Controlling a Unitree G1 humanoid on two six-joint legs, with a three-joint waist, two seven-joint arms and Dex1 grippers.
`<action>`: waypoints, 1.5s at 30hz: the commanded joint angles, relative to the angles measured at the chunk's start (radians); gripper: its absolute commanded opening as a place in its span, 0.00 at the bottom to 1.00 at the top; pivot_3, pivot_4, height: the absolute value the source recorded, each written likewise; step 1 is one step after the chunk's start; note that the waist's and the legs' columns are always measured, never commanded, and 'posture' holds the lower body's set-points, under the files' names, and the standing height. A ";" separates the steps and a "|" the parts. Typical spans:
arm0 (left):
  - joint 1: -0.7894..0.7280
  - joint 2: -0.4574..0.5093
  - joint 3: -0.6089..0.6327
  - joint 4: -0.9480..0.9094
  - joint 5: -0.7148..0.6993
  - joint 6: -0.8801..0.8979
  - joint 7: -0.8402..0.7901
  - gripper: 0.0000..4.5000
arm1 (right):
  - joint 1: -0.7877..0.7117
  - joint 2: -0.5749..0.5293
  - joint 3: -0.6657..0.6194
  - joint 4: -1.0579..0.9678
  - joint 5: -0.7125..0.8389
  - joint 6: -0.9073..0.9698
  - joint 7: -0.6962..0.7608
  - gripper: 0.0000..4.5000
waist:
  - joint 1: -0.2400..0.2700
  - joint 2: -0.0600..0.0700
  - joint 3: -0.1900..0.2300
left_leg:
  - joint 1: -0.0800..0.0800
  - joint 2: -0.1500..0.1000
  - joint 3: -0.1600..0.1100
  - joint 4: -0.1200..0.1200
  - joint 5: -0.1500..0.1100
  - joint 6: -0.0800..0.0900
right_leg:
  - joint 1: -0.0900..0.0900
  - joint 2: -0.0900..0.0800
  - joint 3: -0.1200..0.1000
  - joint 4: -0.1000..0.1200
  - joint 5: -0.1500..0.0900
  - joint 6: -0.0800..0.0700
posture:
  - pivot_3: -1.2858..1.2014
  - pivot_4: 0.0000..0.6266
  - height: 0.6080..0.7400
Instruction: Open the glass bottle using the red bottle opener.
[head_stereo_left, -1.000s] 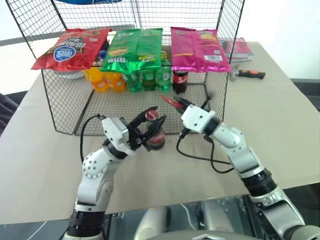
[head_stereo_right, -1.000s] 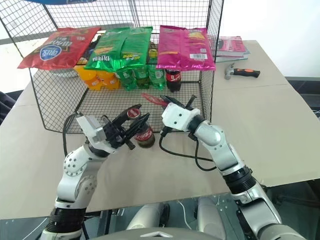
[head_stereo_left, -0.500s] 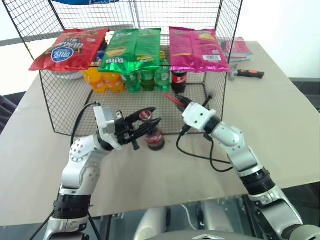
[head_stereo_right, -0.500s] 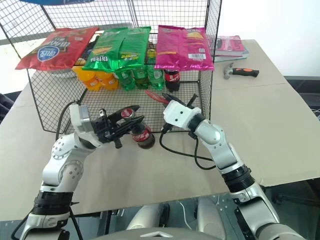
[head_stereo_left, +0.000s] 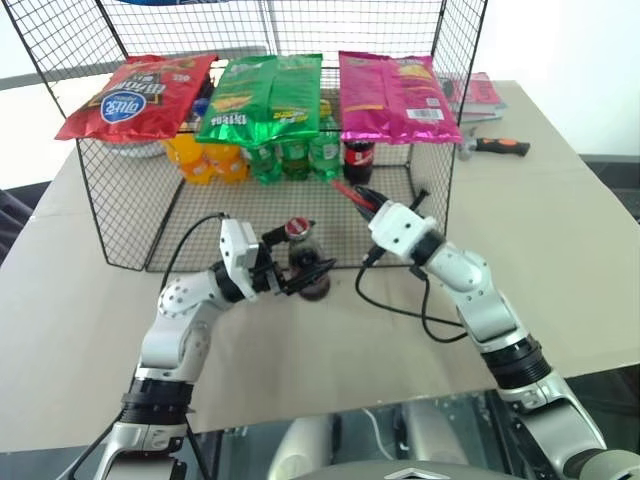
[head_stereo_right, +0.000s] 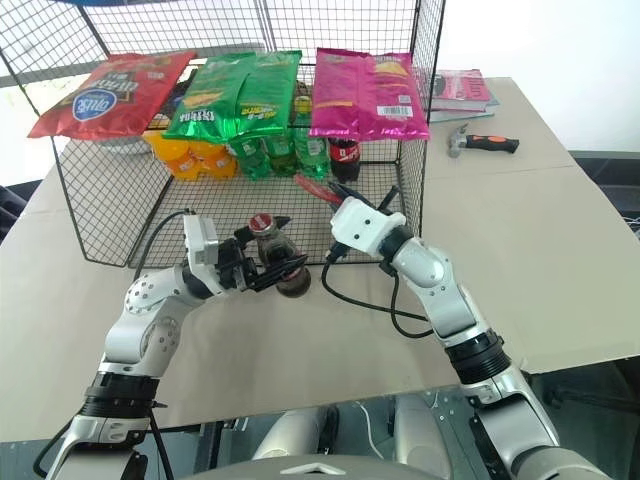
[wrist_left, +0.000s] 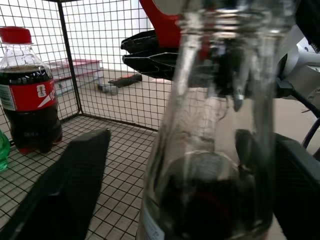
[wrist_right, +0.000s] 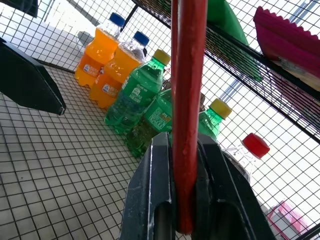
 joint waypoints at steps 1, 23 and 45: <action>-0.001 -0.003 0.018 -0.038 0.002 -0.012 0.004 0.99 | -0.007 0.008 -0.016 -0.026 0.012 -0.012 -0.009 0.00 | 0.000 0.000 0.000 | -0.001 0.000 0.000 0.000 0.000 0.000 | -0.001 0.000 0.000 0.000 0.000 0.000 | 0.52 0.24 1.00; 0.022 -0.016 0.035 -0.106 -0.037 0.012 -0.017 0.99 | -0.003 0.004 -0.015 -0.020 0.015 -0.012 -0.003 0.00 | 0.000 0.000 0.000 | -0.002 0.000 0.000 0.000 0.000 0.000 | -0.002 0.000 0.000 0.001 0.000 0.000 | 0.52 0.24 1.00; 0.033 -0.033 0.066 -0.091 -0.042 -0.012 -0.036 0.88 | -0.004 0.009 -0.006 -0.010 0.014 -0.012 -0.002 0.00 | 0.000 0.000 0.000 | -0.002 0.000 0.000 0.000 0.000 0.000 | -0.002 0.000 0.000 0.001 0.000 0.000 | 0.52 0.24 1.00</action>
